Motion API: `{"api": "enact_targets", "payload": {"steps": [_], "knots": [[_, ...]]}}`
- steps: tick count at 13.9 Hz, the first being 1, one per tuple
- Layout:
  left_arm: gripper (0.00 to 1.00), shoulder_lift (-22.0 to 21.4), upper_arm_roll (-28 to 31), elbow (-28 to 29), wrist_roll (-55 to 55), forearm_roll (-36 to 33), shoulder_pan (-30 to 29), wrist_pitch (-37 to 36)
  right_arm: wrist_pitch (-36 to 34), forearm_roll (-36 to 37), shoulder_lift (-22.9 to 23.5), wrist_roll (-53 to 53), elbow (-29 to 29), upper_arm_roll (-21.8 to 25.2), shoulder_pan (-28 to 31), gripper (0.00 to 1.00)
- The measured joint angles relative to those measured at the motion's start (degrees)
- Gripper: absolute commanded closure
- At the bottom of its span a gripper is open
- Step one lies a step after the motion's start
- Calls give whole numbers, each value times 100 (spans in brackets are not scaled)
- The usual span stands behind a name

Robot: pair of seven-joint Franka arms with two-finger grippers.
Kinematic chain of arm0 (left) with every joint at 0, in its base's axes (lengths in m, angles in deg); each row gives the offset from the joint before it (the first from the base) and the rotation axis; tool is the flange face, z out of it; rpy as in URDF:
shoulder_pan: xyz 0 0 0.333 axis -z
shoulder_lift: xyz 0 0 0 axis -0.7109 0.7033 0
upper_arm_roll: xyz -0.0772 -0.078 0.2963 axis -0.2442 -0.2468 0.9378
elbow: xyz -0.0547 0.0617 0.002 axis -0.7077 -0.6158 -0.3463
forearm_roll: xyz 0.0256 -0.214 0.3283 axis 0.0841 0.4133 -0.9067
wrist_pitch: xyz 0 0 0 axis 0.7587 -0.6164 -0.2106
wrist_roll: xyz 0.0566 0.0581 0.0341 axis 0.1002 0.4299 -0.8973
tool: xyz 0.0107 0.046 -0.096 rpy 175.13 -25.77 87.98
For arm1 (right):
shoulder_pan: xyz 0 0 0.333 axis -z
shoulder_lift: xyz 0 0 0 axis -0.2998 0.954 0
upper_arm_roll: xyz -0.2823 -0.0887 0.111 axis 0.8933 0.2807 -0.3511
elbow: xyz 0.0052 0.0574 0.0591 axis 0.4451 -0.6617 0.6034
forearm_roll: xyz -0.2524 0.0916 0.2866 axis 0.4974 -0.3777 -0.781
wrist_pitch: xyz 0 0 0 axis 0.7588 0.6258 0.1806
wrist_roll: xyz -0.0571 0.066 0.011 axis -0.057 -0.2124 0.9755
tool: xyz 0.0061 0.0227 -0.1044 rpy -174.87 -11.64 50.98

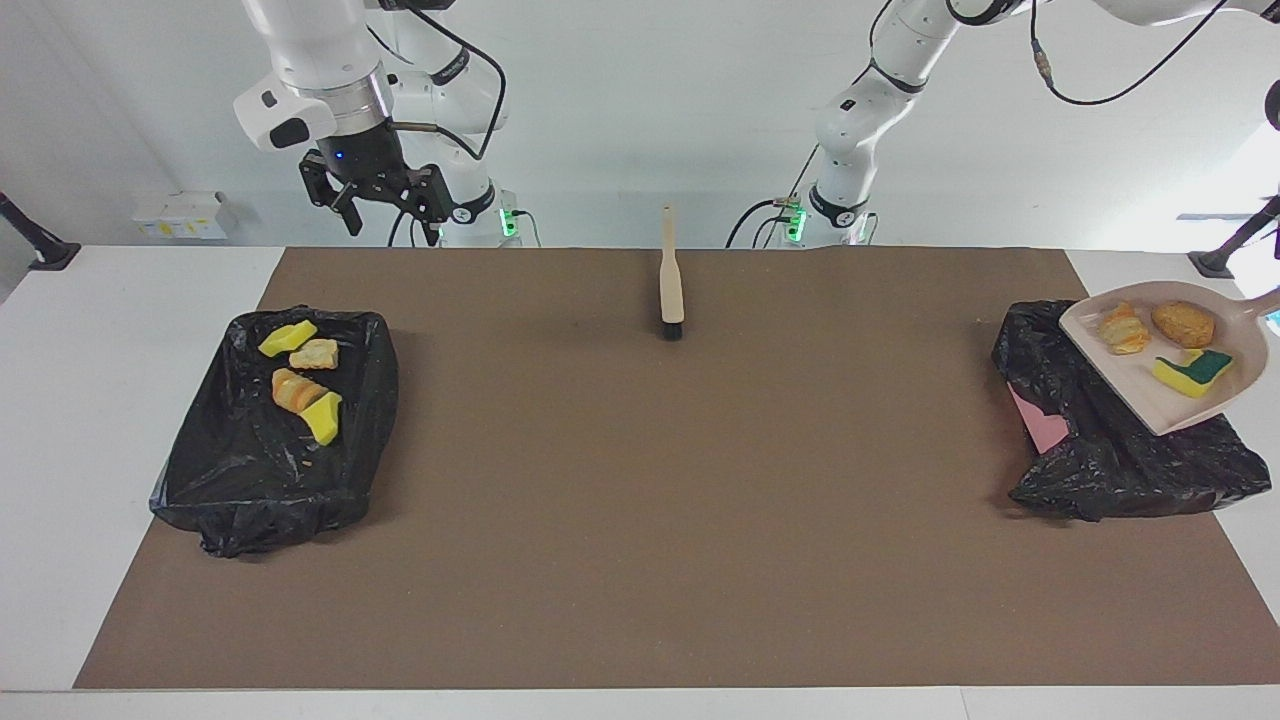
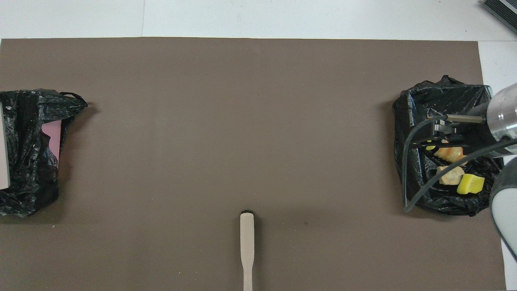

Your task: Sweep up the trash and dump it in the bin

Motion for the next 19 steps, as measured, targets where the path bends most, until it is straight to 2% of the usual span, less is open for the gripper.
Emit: {"api": "enact_targets", "payload": {"steps": [5, 7, 10, 13, 19], "knots": [[100, 34, -73, 238, -289, -1373, 284, 283, 0, 0, 0, 178, 19, 48, -17, 0], [100, 2, -82, 337, -501, -1871, 442, 287, -1, 0, 0, 299, 36, 240, -114, 0], [100, -125, -88, 566, -938, -2609, 600, 287, -8, 0, 0, 329, 53, 754, -555, 0], [100, -249, -93, 699, -1277, -3276, 796, 265, -8, -1, 0, 389, 54, 922, -653, 0], [100, -490, -97, 743, -1843, -4177, 1337, -456, -8, -1, 0, 389, 55, 1019, -581, 0]]}}
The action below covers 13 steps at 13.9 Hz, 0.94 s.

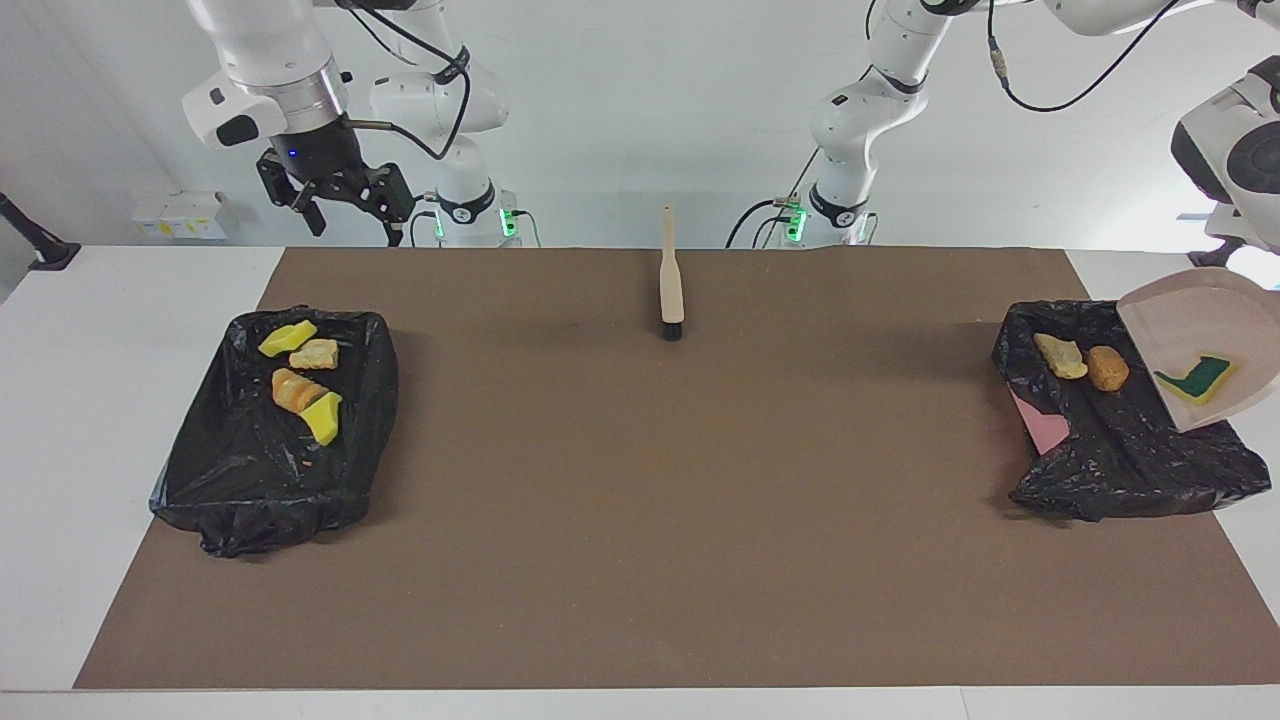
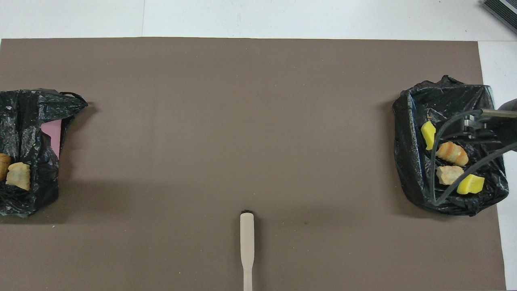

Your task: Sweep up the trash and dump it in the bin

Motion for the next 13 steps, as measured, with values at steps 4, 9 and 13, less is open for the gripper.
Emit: {"api": "enact_targets", "payload": {"steps": [4, 9, 13], "knots": [[100, -218, -10, 2, -120, -711, 344, -475, 0, 0, 0, 0, 0, 0, -1, 0], [100, -367, -12, -2, -227, -1143, 676, -969, 0, 0, 0, 0, 0, 0, -1, 0], [100, -494, -28, -2, -201, -1180, 754, -1082, 0, 0, 0, 0, 0, 0, -1, 0]]}}
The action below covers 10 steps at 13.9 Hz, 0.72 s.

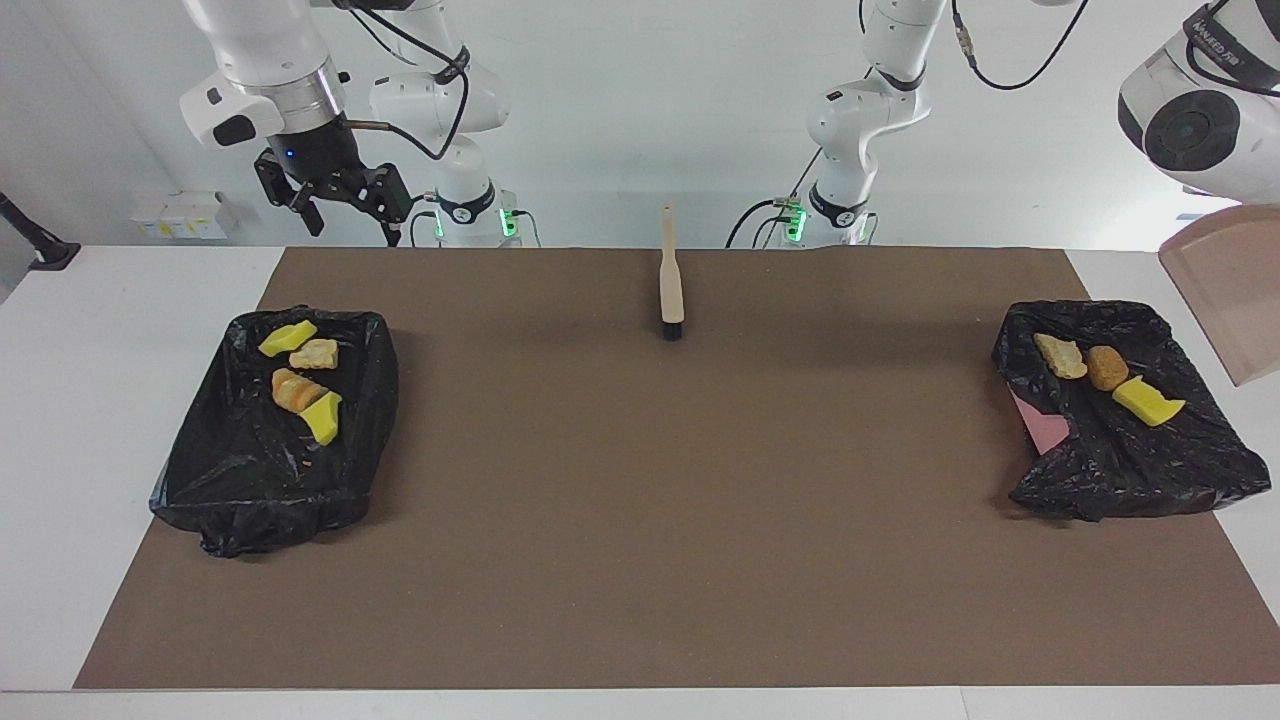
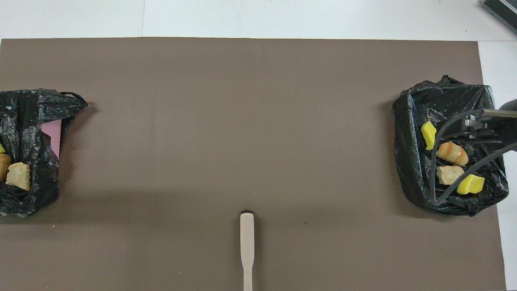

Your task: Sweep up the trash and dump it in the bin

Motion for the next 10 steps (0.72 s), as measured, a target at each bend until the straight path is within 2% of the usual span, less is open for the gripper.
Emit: {"api": "enact_targets", "payload": {"steps": [2, 7, 10], "knots": [[100, -3, -5, -4, 0, 331, 3, -69, 0, 0, 0, 0, 0, 0, 0, 0], [100, -142, -44, -11, -2, 1777, 33, -346, 0, 0, 0, 0, 0, 0, 0, 0], [100, -192, -57, -8, -380, 2963, 86, -491, 0, 0, 0, 0, 0, 0, 0, 0]]}}
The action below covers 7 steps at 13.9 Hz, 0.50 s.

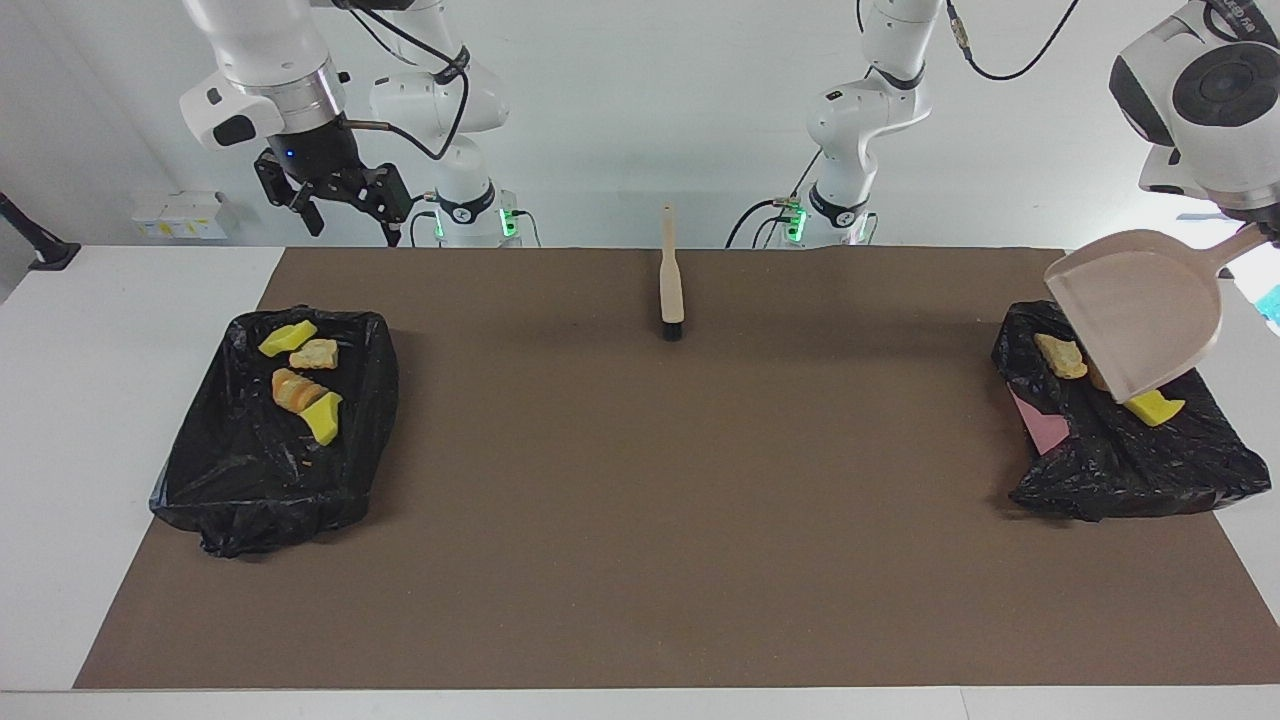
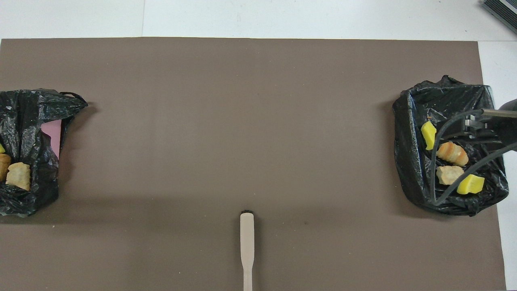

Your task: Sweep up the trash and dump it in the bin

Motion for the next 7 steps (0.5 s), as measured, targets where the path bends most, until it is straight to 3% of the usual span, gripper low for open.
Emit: {"api": "enact_targets", "payload": {"steps": [7], "knots": [[100, -75, 119, 60, -2059, 2199, -26, -250, 0, 0, 0, 0, 0, 0, 0, 0]]}}
